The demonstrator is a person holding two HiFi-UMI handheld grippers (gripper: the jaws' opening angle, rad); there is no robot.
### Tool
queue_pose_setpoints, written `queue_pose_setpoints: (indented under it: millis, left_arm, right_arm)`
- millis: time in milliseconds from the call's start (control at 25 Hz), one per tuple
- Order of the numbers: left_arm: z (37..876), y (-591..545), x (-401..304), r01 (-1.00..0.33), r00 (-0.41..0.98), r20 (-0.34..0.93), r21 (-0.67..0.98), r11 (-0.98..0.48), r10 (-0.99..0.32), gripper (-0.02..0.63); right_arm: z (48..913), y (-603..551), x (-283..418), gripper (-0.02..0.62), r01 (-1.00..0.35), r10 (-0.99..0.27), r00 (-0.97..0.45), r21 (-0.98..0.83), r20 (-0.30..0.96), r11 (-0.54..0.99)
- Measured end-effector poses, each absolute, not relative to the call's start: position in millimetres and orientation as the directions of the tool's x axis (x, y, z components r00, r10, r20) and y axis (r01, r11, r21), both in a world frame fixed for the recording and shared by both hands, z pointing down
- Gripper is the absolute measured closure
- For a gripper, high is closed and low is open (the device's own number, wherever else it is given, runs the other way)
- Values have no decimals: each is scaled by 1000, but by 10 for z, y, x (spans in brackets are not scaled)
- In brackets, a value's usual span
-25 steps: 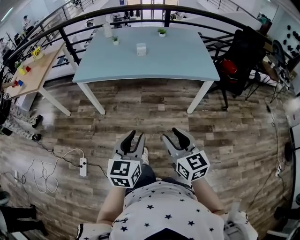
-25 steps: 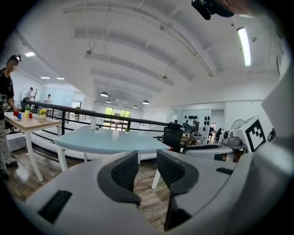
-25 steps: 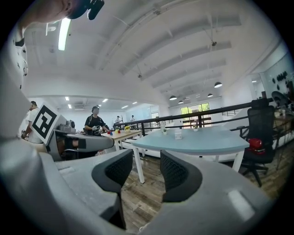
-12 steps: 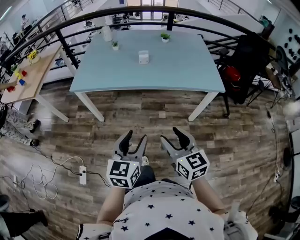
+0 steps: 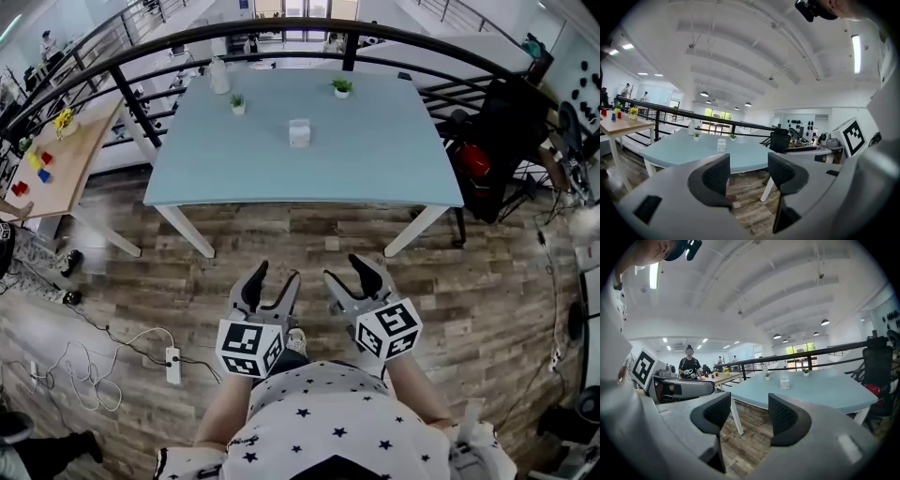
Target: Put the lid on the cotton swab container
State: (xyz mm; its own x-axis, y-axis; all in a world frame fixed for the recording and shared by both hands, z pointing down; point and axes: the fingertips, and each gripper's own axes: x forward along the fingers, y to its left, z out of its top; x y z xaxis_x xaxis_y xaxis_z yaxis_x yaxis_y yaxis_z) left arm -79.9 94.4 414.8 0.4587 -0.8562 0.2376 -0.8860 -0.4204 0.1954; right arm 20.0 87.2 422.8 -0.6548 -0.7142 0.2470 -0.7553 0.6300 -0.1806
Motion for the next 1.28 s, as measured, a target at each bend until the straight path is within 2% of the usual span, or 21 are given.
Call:
queue_pose_setpoints:
  millis: [560,880,1280]
  left_arm:
    - [4212,147,-1223,-881,469,241,189,-433,-850,374]
    - [4299,-121,-1216,-878,474,255,209,-431,-843,374]
    - [4405,-781,-1196,-888,457,259,189,-420,-851,374]
  right_arm:
    - [4262,106,-268,364,-763,-721,-645,-180,253,620]
    - [4357,-126,-229,364,-773,-721,-634,-192,281,605]
    - [4391,-846,-177,364,-768,-727,-640,-191,248,611]
